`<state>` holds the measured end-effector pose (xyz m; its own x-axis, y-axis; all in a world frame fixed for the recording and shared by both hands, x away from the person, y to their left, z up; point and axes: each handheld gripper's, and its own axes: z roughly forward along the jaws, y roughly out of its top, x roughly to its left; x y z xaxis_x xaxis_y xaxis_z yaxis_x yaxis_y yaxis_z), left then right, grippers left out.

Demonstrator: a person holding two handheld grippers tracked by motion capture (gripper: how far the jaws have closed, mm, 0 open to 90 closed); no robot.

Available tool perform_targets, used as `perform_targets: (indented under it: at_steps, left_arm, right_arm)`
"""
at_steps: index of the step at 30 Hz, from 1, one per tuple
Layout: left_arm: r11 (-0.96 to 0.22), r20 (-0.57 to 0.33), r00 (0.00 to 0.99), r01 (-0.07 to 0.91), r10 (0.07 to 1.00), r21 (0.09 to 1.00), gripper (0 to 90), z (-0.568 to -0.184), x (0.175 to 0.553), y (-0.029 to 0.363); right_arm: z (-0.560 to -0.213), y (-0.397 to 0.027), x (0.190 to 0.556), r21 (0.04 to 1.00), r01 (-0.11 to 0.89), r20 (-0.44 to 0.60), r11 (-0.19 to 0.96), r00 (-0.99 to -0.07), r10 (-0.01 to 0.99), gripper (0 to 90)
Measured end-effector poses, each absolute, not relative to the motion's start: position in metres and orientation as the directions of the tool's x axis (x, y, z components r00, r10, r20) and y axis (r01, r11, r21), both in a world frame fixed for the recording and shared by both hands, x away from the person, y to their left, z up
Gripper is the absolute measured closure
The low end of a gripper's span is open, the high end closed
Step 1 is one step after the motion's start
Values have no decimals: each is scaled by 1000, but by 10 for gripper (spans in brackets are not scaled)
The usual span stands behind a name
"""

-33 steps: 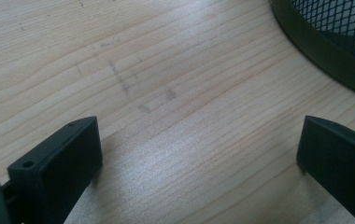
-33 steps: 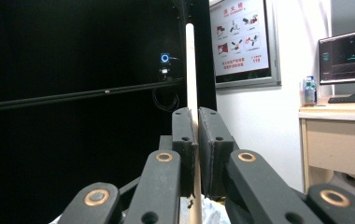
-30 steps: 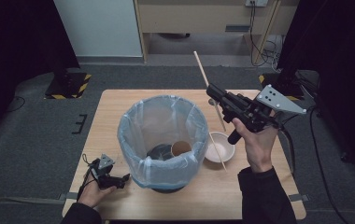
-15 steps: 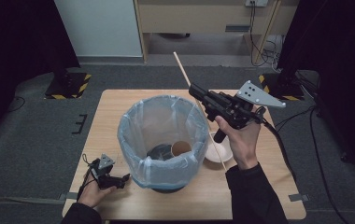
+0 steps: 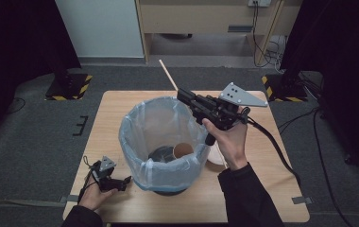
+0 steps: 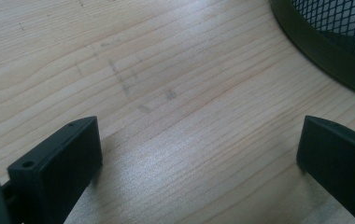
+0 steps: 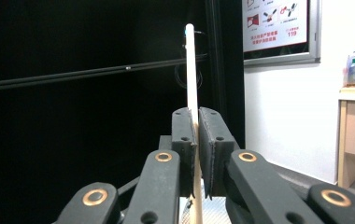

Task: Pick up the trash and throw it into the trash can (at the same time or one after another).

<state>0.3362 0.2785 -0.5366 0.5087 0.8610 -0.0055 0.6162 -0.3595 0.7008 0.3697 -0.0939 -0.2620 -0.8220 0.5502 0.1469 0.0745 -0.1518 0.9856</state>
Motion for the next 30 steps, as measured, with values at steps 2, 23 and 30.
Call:
perform_targets:
  at_steps: [2,23,30]
  left_arm:
    - [-360,-5,509,616,861,700,0,-537,336,278]
    - [-360,-5,509,617,861,700,0,-537,336,279]
    - [-361,-5,509,616,861,700,0,-537,336,279]
  right_arm:
    - [-263,-91,371,986,87,152,-144,-828,540,799]
    - [-269,-165,375,987,72,155,-147,-703,694,628]
    - [-301,-195,378,985,107,171,-134,-626,761,569]
